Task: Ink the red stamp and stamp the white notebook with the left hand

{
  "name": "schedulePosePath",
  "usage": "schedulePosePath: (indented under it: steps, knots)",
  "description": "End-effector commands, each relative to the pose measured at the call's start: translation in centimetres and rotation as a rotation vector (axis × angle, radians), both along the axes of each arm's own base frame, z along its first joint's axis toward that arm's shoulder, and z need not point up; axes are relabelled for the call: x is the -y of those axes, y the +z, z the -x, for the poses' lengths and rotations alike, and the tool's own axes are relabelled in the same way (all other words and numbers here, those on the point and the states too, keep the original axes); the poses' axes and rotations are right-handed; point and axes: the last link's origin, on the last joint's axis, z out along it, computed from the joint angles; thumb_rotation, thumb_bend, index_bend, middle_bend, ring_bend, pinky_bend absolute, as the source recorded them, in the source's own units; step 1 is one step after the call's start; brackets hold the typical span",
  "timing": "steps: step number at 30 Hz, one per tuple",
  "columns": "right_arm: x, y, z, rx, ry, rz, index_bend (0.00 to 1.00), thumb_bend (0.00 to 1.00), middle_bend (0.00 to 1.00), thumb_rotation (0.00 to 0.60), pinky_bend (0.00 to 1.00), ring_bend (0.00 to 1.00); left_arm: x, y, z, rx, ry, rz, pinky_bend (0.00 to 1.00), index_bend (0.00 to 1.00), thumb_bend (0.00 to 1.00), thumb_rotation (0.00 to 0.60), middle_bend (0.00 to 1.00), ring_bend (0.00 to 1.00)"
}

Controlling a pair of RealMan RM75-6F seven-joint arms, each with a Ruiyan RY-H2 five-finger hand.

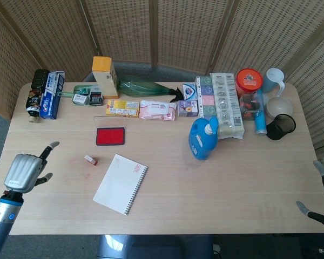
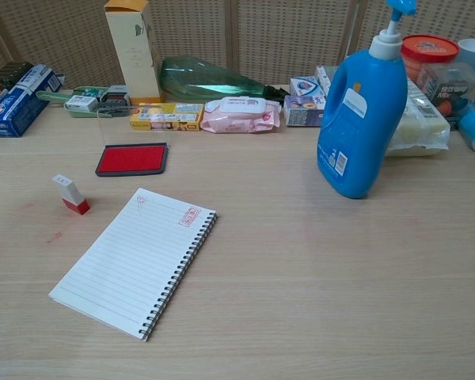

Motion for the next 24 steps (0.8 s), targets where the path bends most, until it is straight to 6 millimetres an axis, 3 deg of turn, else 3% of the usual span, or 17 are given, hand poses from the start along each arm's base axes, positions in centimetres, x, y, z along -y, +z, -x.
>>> schedulePosePath:
  steps: [1,10,24]
  knots:
    - [0.0,0.0,0.0,0.0,0.0,-0.003,0.06,0.08,0.02,0.6,0.0,0.0,-1.5,-1.4,-0.5,-0.033,-0.001,0.038,1.0,0.26,0.13,0.6,1.0,1.0]
    - [0.2,-0.1,0.1,0.004,-0.005,-0.009,0.06,0.08,0.02,0.6,0.0,0.0,-4.0,-4.3,-1.1,-0.081,0.026,0.073,1.0,0.31,0.14,0.6,1.0,1.0]
    - [0.5,-0.1,0.5,0.013,-0.019,-0.017,0.06,0.08,0.02,0.6,0.0,0.0,-6.4,-8.6,-1.1,-0.113,0.074,0.126,1.0,0.37,0.27,0.6,1.0,1.0]
